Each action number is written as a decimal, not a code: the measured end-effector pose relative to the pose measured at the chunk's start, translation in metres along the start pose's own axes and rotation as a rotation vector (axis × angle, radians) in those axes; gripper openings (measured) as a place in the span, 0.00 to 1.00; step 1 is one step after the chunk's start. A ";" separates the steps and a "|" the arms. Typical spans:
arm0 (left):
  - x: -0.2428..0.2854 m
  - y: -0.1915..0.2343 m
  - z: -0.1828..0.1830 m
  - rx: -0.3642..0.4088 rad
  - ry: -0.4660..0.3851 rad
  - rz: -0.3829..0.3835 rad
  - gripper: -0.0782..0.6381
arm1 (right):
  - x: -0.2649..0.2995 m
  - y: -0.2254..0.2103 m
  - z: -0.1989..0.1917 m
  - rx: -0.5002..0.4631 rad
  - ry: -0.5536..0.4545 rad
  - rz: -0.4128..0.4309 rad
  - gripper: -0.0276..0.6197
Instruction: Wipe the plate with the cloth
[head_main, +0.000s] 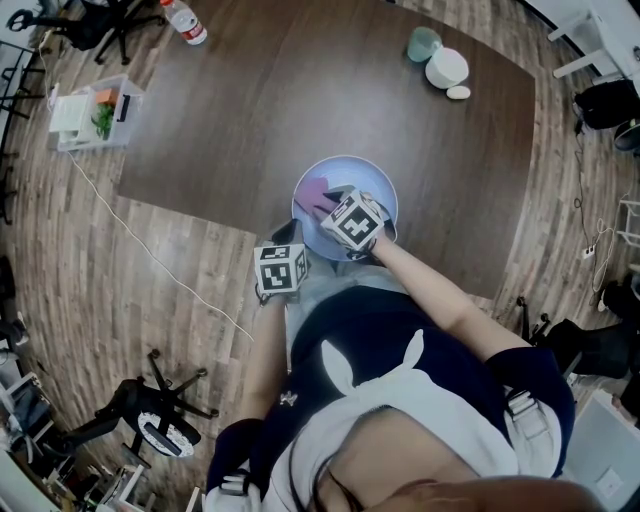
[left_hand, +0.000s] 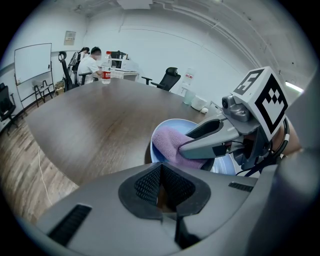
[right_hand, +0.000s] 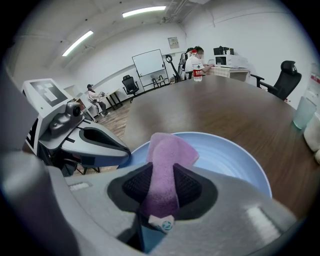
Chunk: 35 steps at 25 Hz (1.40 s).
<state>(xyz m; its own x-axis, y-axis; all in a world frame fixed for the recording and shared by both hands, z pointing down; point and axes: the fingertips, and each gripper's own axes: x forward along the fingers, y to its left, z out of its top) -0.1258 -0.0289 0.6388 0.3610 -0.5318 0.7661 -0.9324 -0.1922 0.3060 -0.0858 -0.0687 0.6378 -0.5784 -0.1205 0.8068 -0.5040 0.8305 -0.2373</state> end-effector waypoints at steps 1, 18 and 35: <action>0.000 0.000 0.000 0.001 0.000 0.000 0.12 | 0.000 0.001 0.000 -0.005 0.003 0.007 0.23; 0.000 0.001 -0.001 0.004 -0.001 0.008 0.12 | 0.001 0.024 -0.009 -0.102 0.051 0.094 0.23; 0.000 0.000 0.000 0.009 0.001 0.008 0.12 | -0.006 0.000 -0.006 -0.050 0.016 0.041 0.23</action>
<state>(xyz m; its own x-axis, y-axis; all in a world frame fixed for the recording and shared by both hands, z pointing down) -0.1256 -0.0286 0.6390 0.3531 -0.5325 0.7692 -0.9356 -0.1950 0.2945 -0.0784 -0.0643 0.6365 -0.5876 -0.0777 0.8054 -0.4470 0.8609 -0.2430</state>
